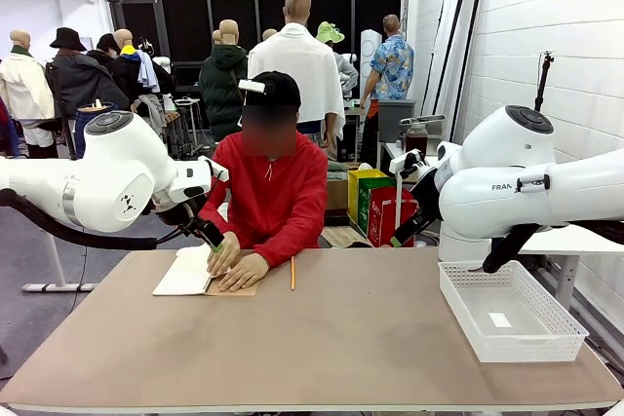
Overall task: Sort the paper based on its condition.
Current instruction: If a person hands you a paper, place it in the Organizing basket , and if it's crumpled, put it in the Trash can.
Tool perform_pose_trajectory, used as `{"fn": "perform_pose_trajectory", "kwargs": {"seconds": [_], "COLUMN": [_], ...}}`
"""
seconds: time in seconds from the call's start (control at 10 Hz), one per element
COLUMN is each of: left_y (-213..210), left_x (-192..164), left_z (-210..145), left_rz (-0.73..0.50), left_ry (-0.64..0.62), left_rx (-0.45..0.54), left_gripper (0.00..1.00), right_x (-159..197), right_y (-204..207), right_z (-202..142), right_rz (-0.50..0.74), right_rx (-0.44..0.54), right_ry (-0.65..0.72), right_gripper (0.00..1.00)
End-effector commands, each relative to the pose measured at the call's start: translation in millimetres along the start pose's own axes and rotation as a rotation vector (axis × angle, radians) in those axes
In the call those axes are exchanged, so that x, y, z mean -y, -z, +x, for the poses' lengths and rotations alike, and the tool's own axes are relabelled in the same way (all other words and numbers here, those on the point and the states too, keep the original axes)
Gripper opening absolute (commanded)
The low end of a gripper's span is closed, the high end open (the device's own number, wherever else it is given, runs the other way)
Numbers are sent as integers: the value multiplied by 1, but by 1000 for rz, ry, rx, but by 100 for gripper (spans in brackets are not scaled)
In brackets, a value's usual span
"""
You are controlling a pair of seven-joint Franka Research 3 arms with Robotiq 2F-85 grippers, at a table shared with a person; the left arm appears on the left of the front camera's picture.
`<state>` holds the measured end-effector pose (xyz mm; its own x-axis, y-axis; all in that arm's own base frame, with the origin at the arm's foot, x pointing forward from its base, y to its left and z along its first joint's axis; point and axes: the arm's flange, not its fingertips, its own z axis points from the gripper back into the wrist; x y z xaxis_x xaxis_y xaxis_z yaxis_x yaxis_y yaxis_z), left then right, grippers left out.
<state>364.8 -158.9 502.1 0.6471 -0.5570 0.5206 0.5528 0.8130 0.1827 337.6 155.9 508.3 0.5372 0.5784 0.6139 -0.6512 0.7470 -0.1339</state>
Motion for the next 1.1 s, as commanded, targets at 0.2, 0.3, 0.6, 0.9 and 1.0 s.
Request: {"fn": "perform_pose_trajectory", "kwargs": {"seconds": [0.2,0.3,0.6,0.9,1.0], "left_y": [2,2,2,2,2], "left_x": [-1,-1,-1,-1,-1], "left_z": [0,0,0,0,0], "left_rz": [-3,-3,-3,-3,-3], "left_ry": [6,6,6,6,6], "left_rx": [3,3,3,3,3], "left_gripper": [100,100,100,100,100], "right_x": [0,0,0,0,0], "right_y": [0,0,0,0,0], "right_z": [1,1,1,1,1], "right_rz": [-7,-7,-7,-7,-7], "right_rx": [4,4,4,4,4], "right_ry": [-5,-5,-5,-5,-5], "right_gripper": [100,100,100,100,100]}}
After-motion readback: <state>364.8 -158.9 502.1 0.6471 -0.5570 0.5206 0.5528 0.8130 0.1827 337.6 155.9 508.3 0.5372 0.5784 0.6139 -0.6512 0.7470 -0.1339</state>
